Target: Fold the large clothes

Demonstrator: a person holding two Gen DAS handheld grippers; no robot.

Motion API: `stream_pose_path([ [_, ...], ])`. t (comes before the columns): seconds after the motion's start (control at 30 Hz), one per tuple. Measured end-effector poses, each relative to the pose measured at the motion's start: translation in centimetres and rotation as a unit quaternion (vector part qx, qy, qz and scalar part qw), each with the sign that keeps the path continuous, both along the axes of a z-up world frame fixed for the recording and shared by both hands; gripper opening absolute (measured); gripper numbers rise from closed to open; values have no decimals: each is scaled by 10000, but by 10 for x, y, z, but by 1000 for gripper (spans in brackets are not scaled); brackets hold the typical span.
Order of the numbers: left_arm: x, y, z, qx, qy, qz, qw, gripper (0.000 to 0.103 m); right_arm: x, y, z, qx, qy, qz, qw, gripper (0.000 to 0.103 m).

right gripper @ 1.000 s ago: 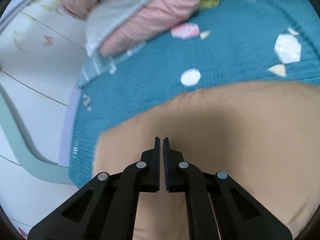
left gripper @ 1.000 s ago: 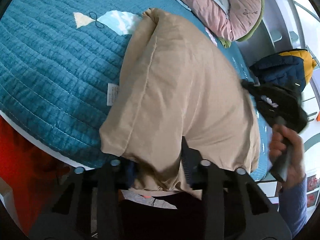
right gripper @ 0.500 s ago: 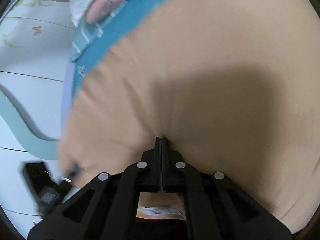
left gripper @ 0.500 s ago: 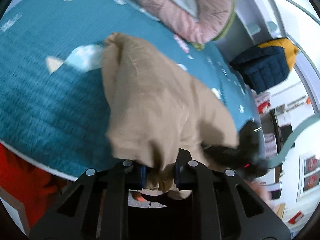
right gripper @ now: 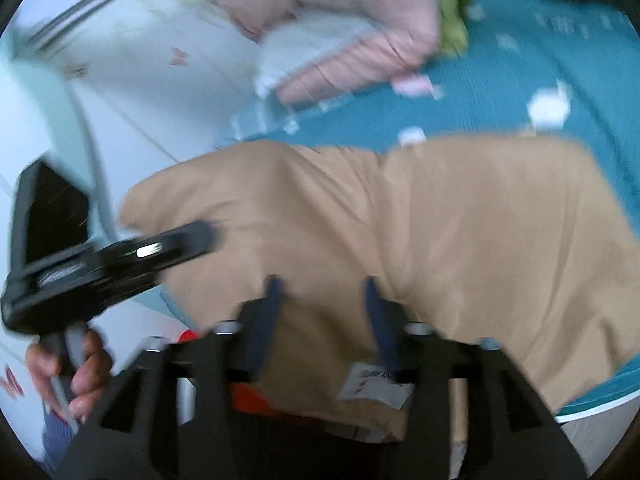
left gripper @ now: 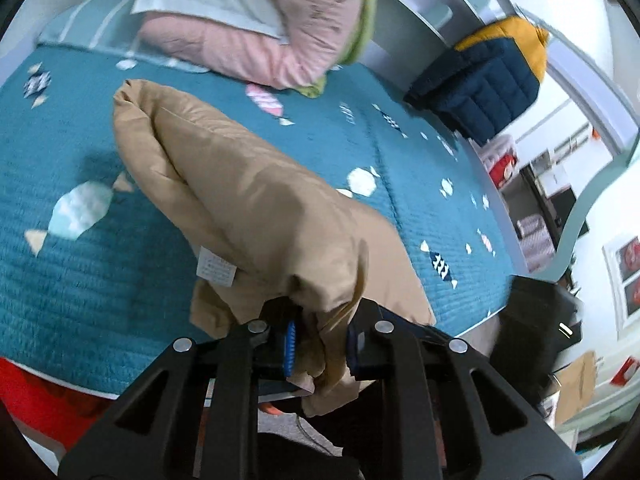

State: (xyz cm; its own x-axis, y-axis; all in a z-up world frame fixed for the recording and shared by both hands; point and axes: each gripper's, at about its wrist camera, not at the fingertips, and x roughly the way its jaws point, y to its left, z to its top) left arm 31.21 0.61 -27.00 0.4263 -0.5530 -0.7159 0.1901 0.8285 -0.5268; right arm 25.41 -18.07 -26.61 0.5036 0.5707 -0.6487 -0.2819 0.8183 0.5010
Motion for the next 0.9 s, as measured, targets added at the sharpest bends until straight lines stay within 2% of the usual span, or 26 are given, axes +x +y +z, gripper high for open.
stream_pose_path([
  [0.13,2,-29,6,110,21,-215,9997,18,-26,9,21,-390,-525,288,9974,66],
  [0.2,1,-45,8,199,19,-337,9992,18,-24,17,23,-623,-626,420,9952,70],
  [0.23,1,-51,9,226,30,-392,9990,18,-23,21,22,-821,-666,406,9936,70],
  [0.33,-3,-76,12,406,-15,-641,9971,18,-16,25,18,-941,-802,260,9920,70],
  [0.4,-4,-86,13,386,-17,-738,9965,18,-14,23,16,-994,-921,122,9907,71],
  [0.43,-3,-88,14,360,4,-758,9965,18,-12,18,15,-964,-985,-11,9905,68],
  [0.47,-2,-91,15,360,9,-783,9963,18,-9,12,13,-1002,-982,-169,9900,62],
  [0.53,0,-99,15,414,-3,-845,9956,17,-4,-1,7,-844,-871,-275,9922,32],
  [0.57,0,-103,15,417,-1,-892,9951,17,-3,-7,4,-754,-839,-341,9930,25],
  [0.6,0,-107,15,406,-9,-940,9947,18,-1,-14,1,-689,-770,-461,9936,19],
  [0.7,-5,-116,24,199,-212,-1131,9932,18,2,-51,-9,148,-437,-933,9946,16],
  [0.77,-10,-116,34,-85,-471,-1221,9914,30,0,-72,-15,620,-242,-1225,9902,16],
  [0.83,-13,-111,42,-102,-742,-971,9924,71,-4,-103,-29,1413,30,-1678,9756,15],
  [0.9,-12,-103,43,-11,-882,-589,9944,77,-9,-129,-43,1983,261,-2211,9545,15],
])
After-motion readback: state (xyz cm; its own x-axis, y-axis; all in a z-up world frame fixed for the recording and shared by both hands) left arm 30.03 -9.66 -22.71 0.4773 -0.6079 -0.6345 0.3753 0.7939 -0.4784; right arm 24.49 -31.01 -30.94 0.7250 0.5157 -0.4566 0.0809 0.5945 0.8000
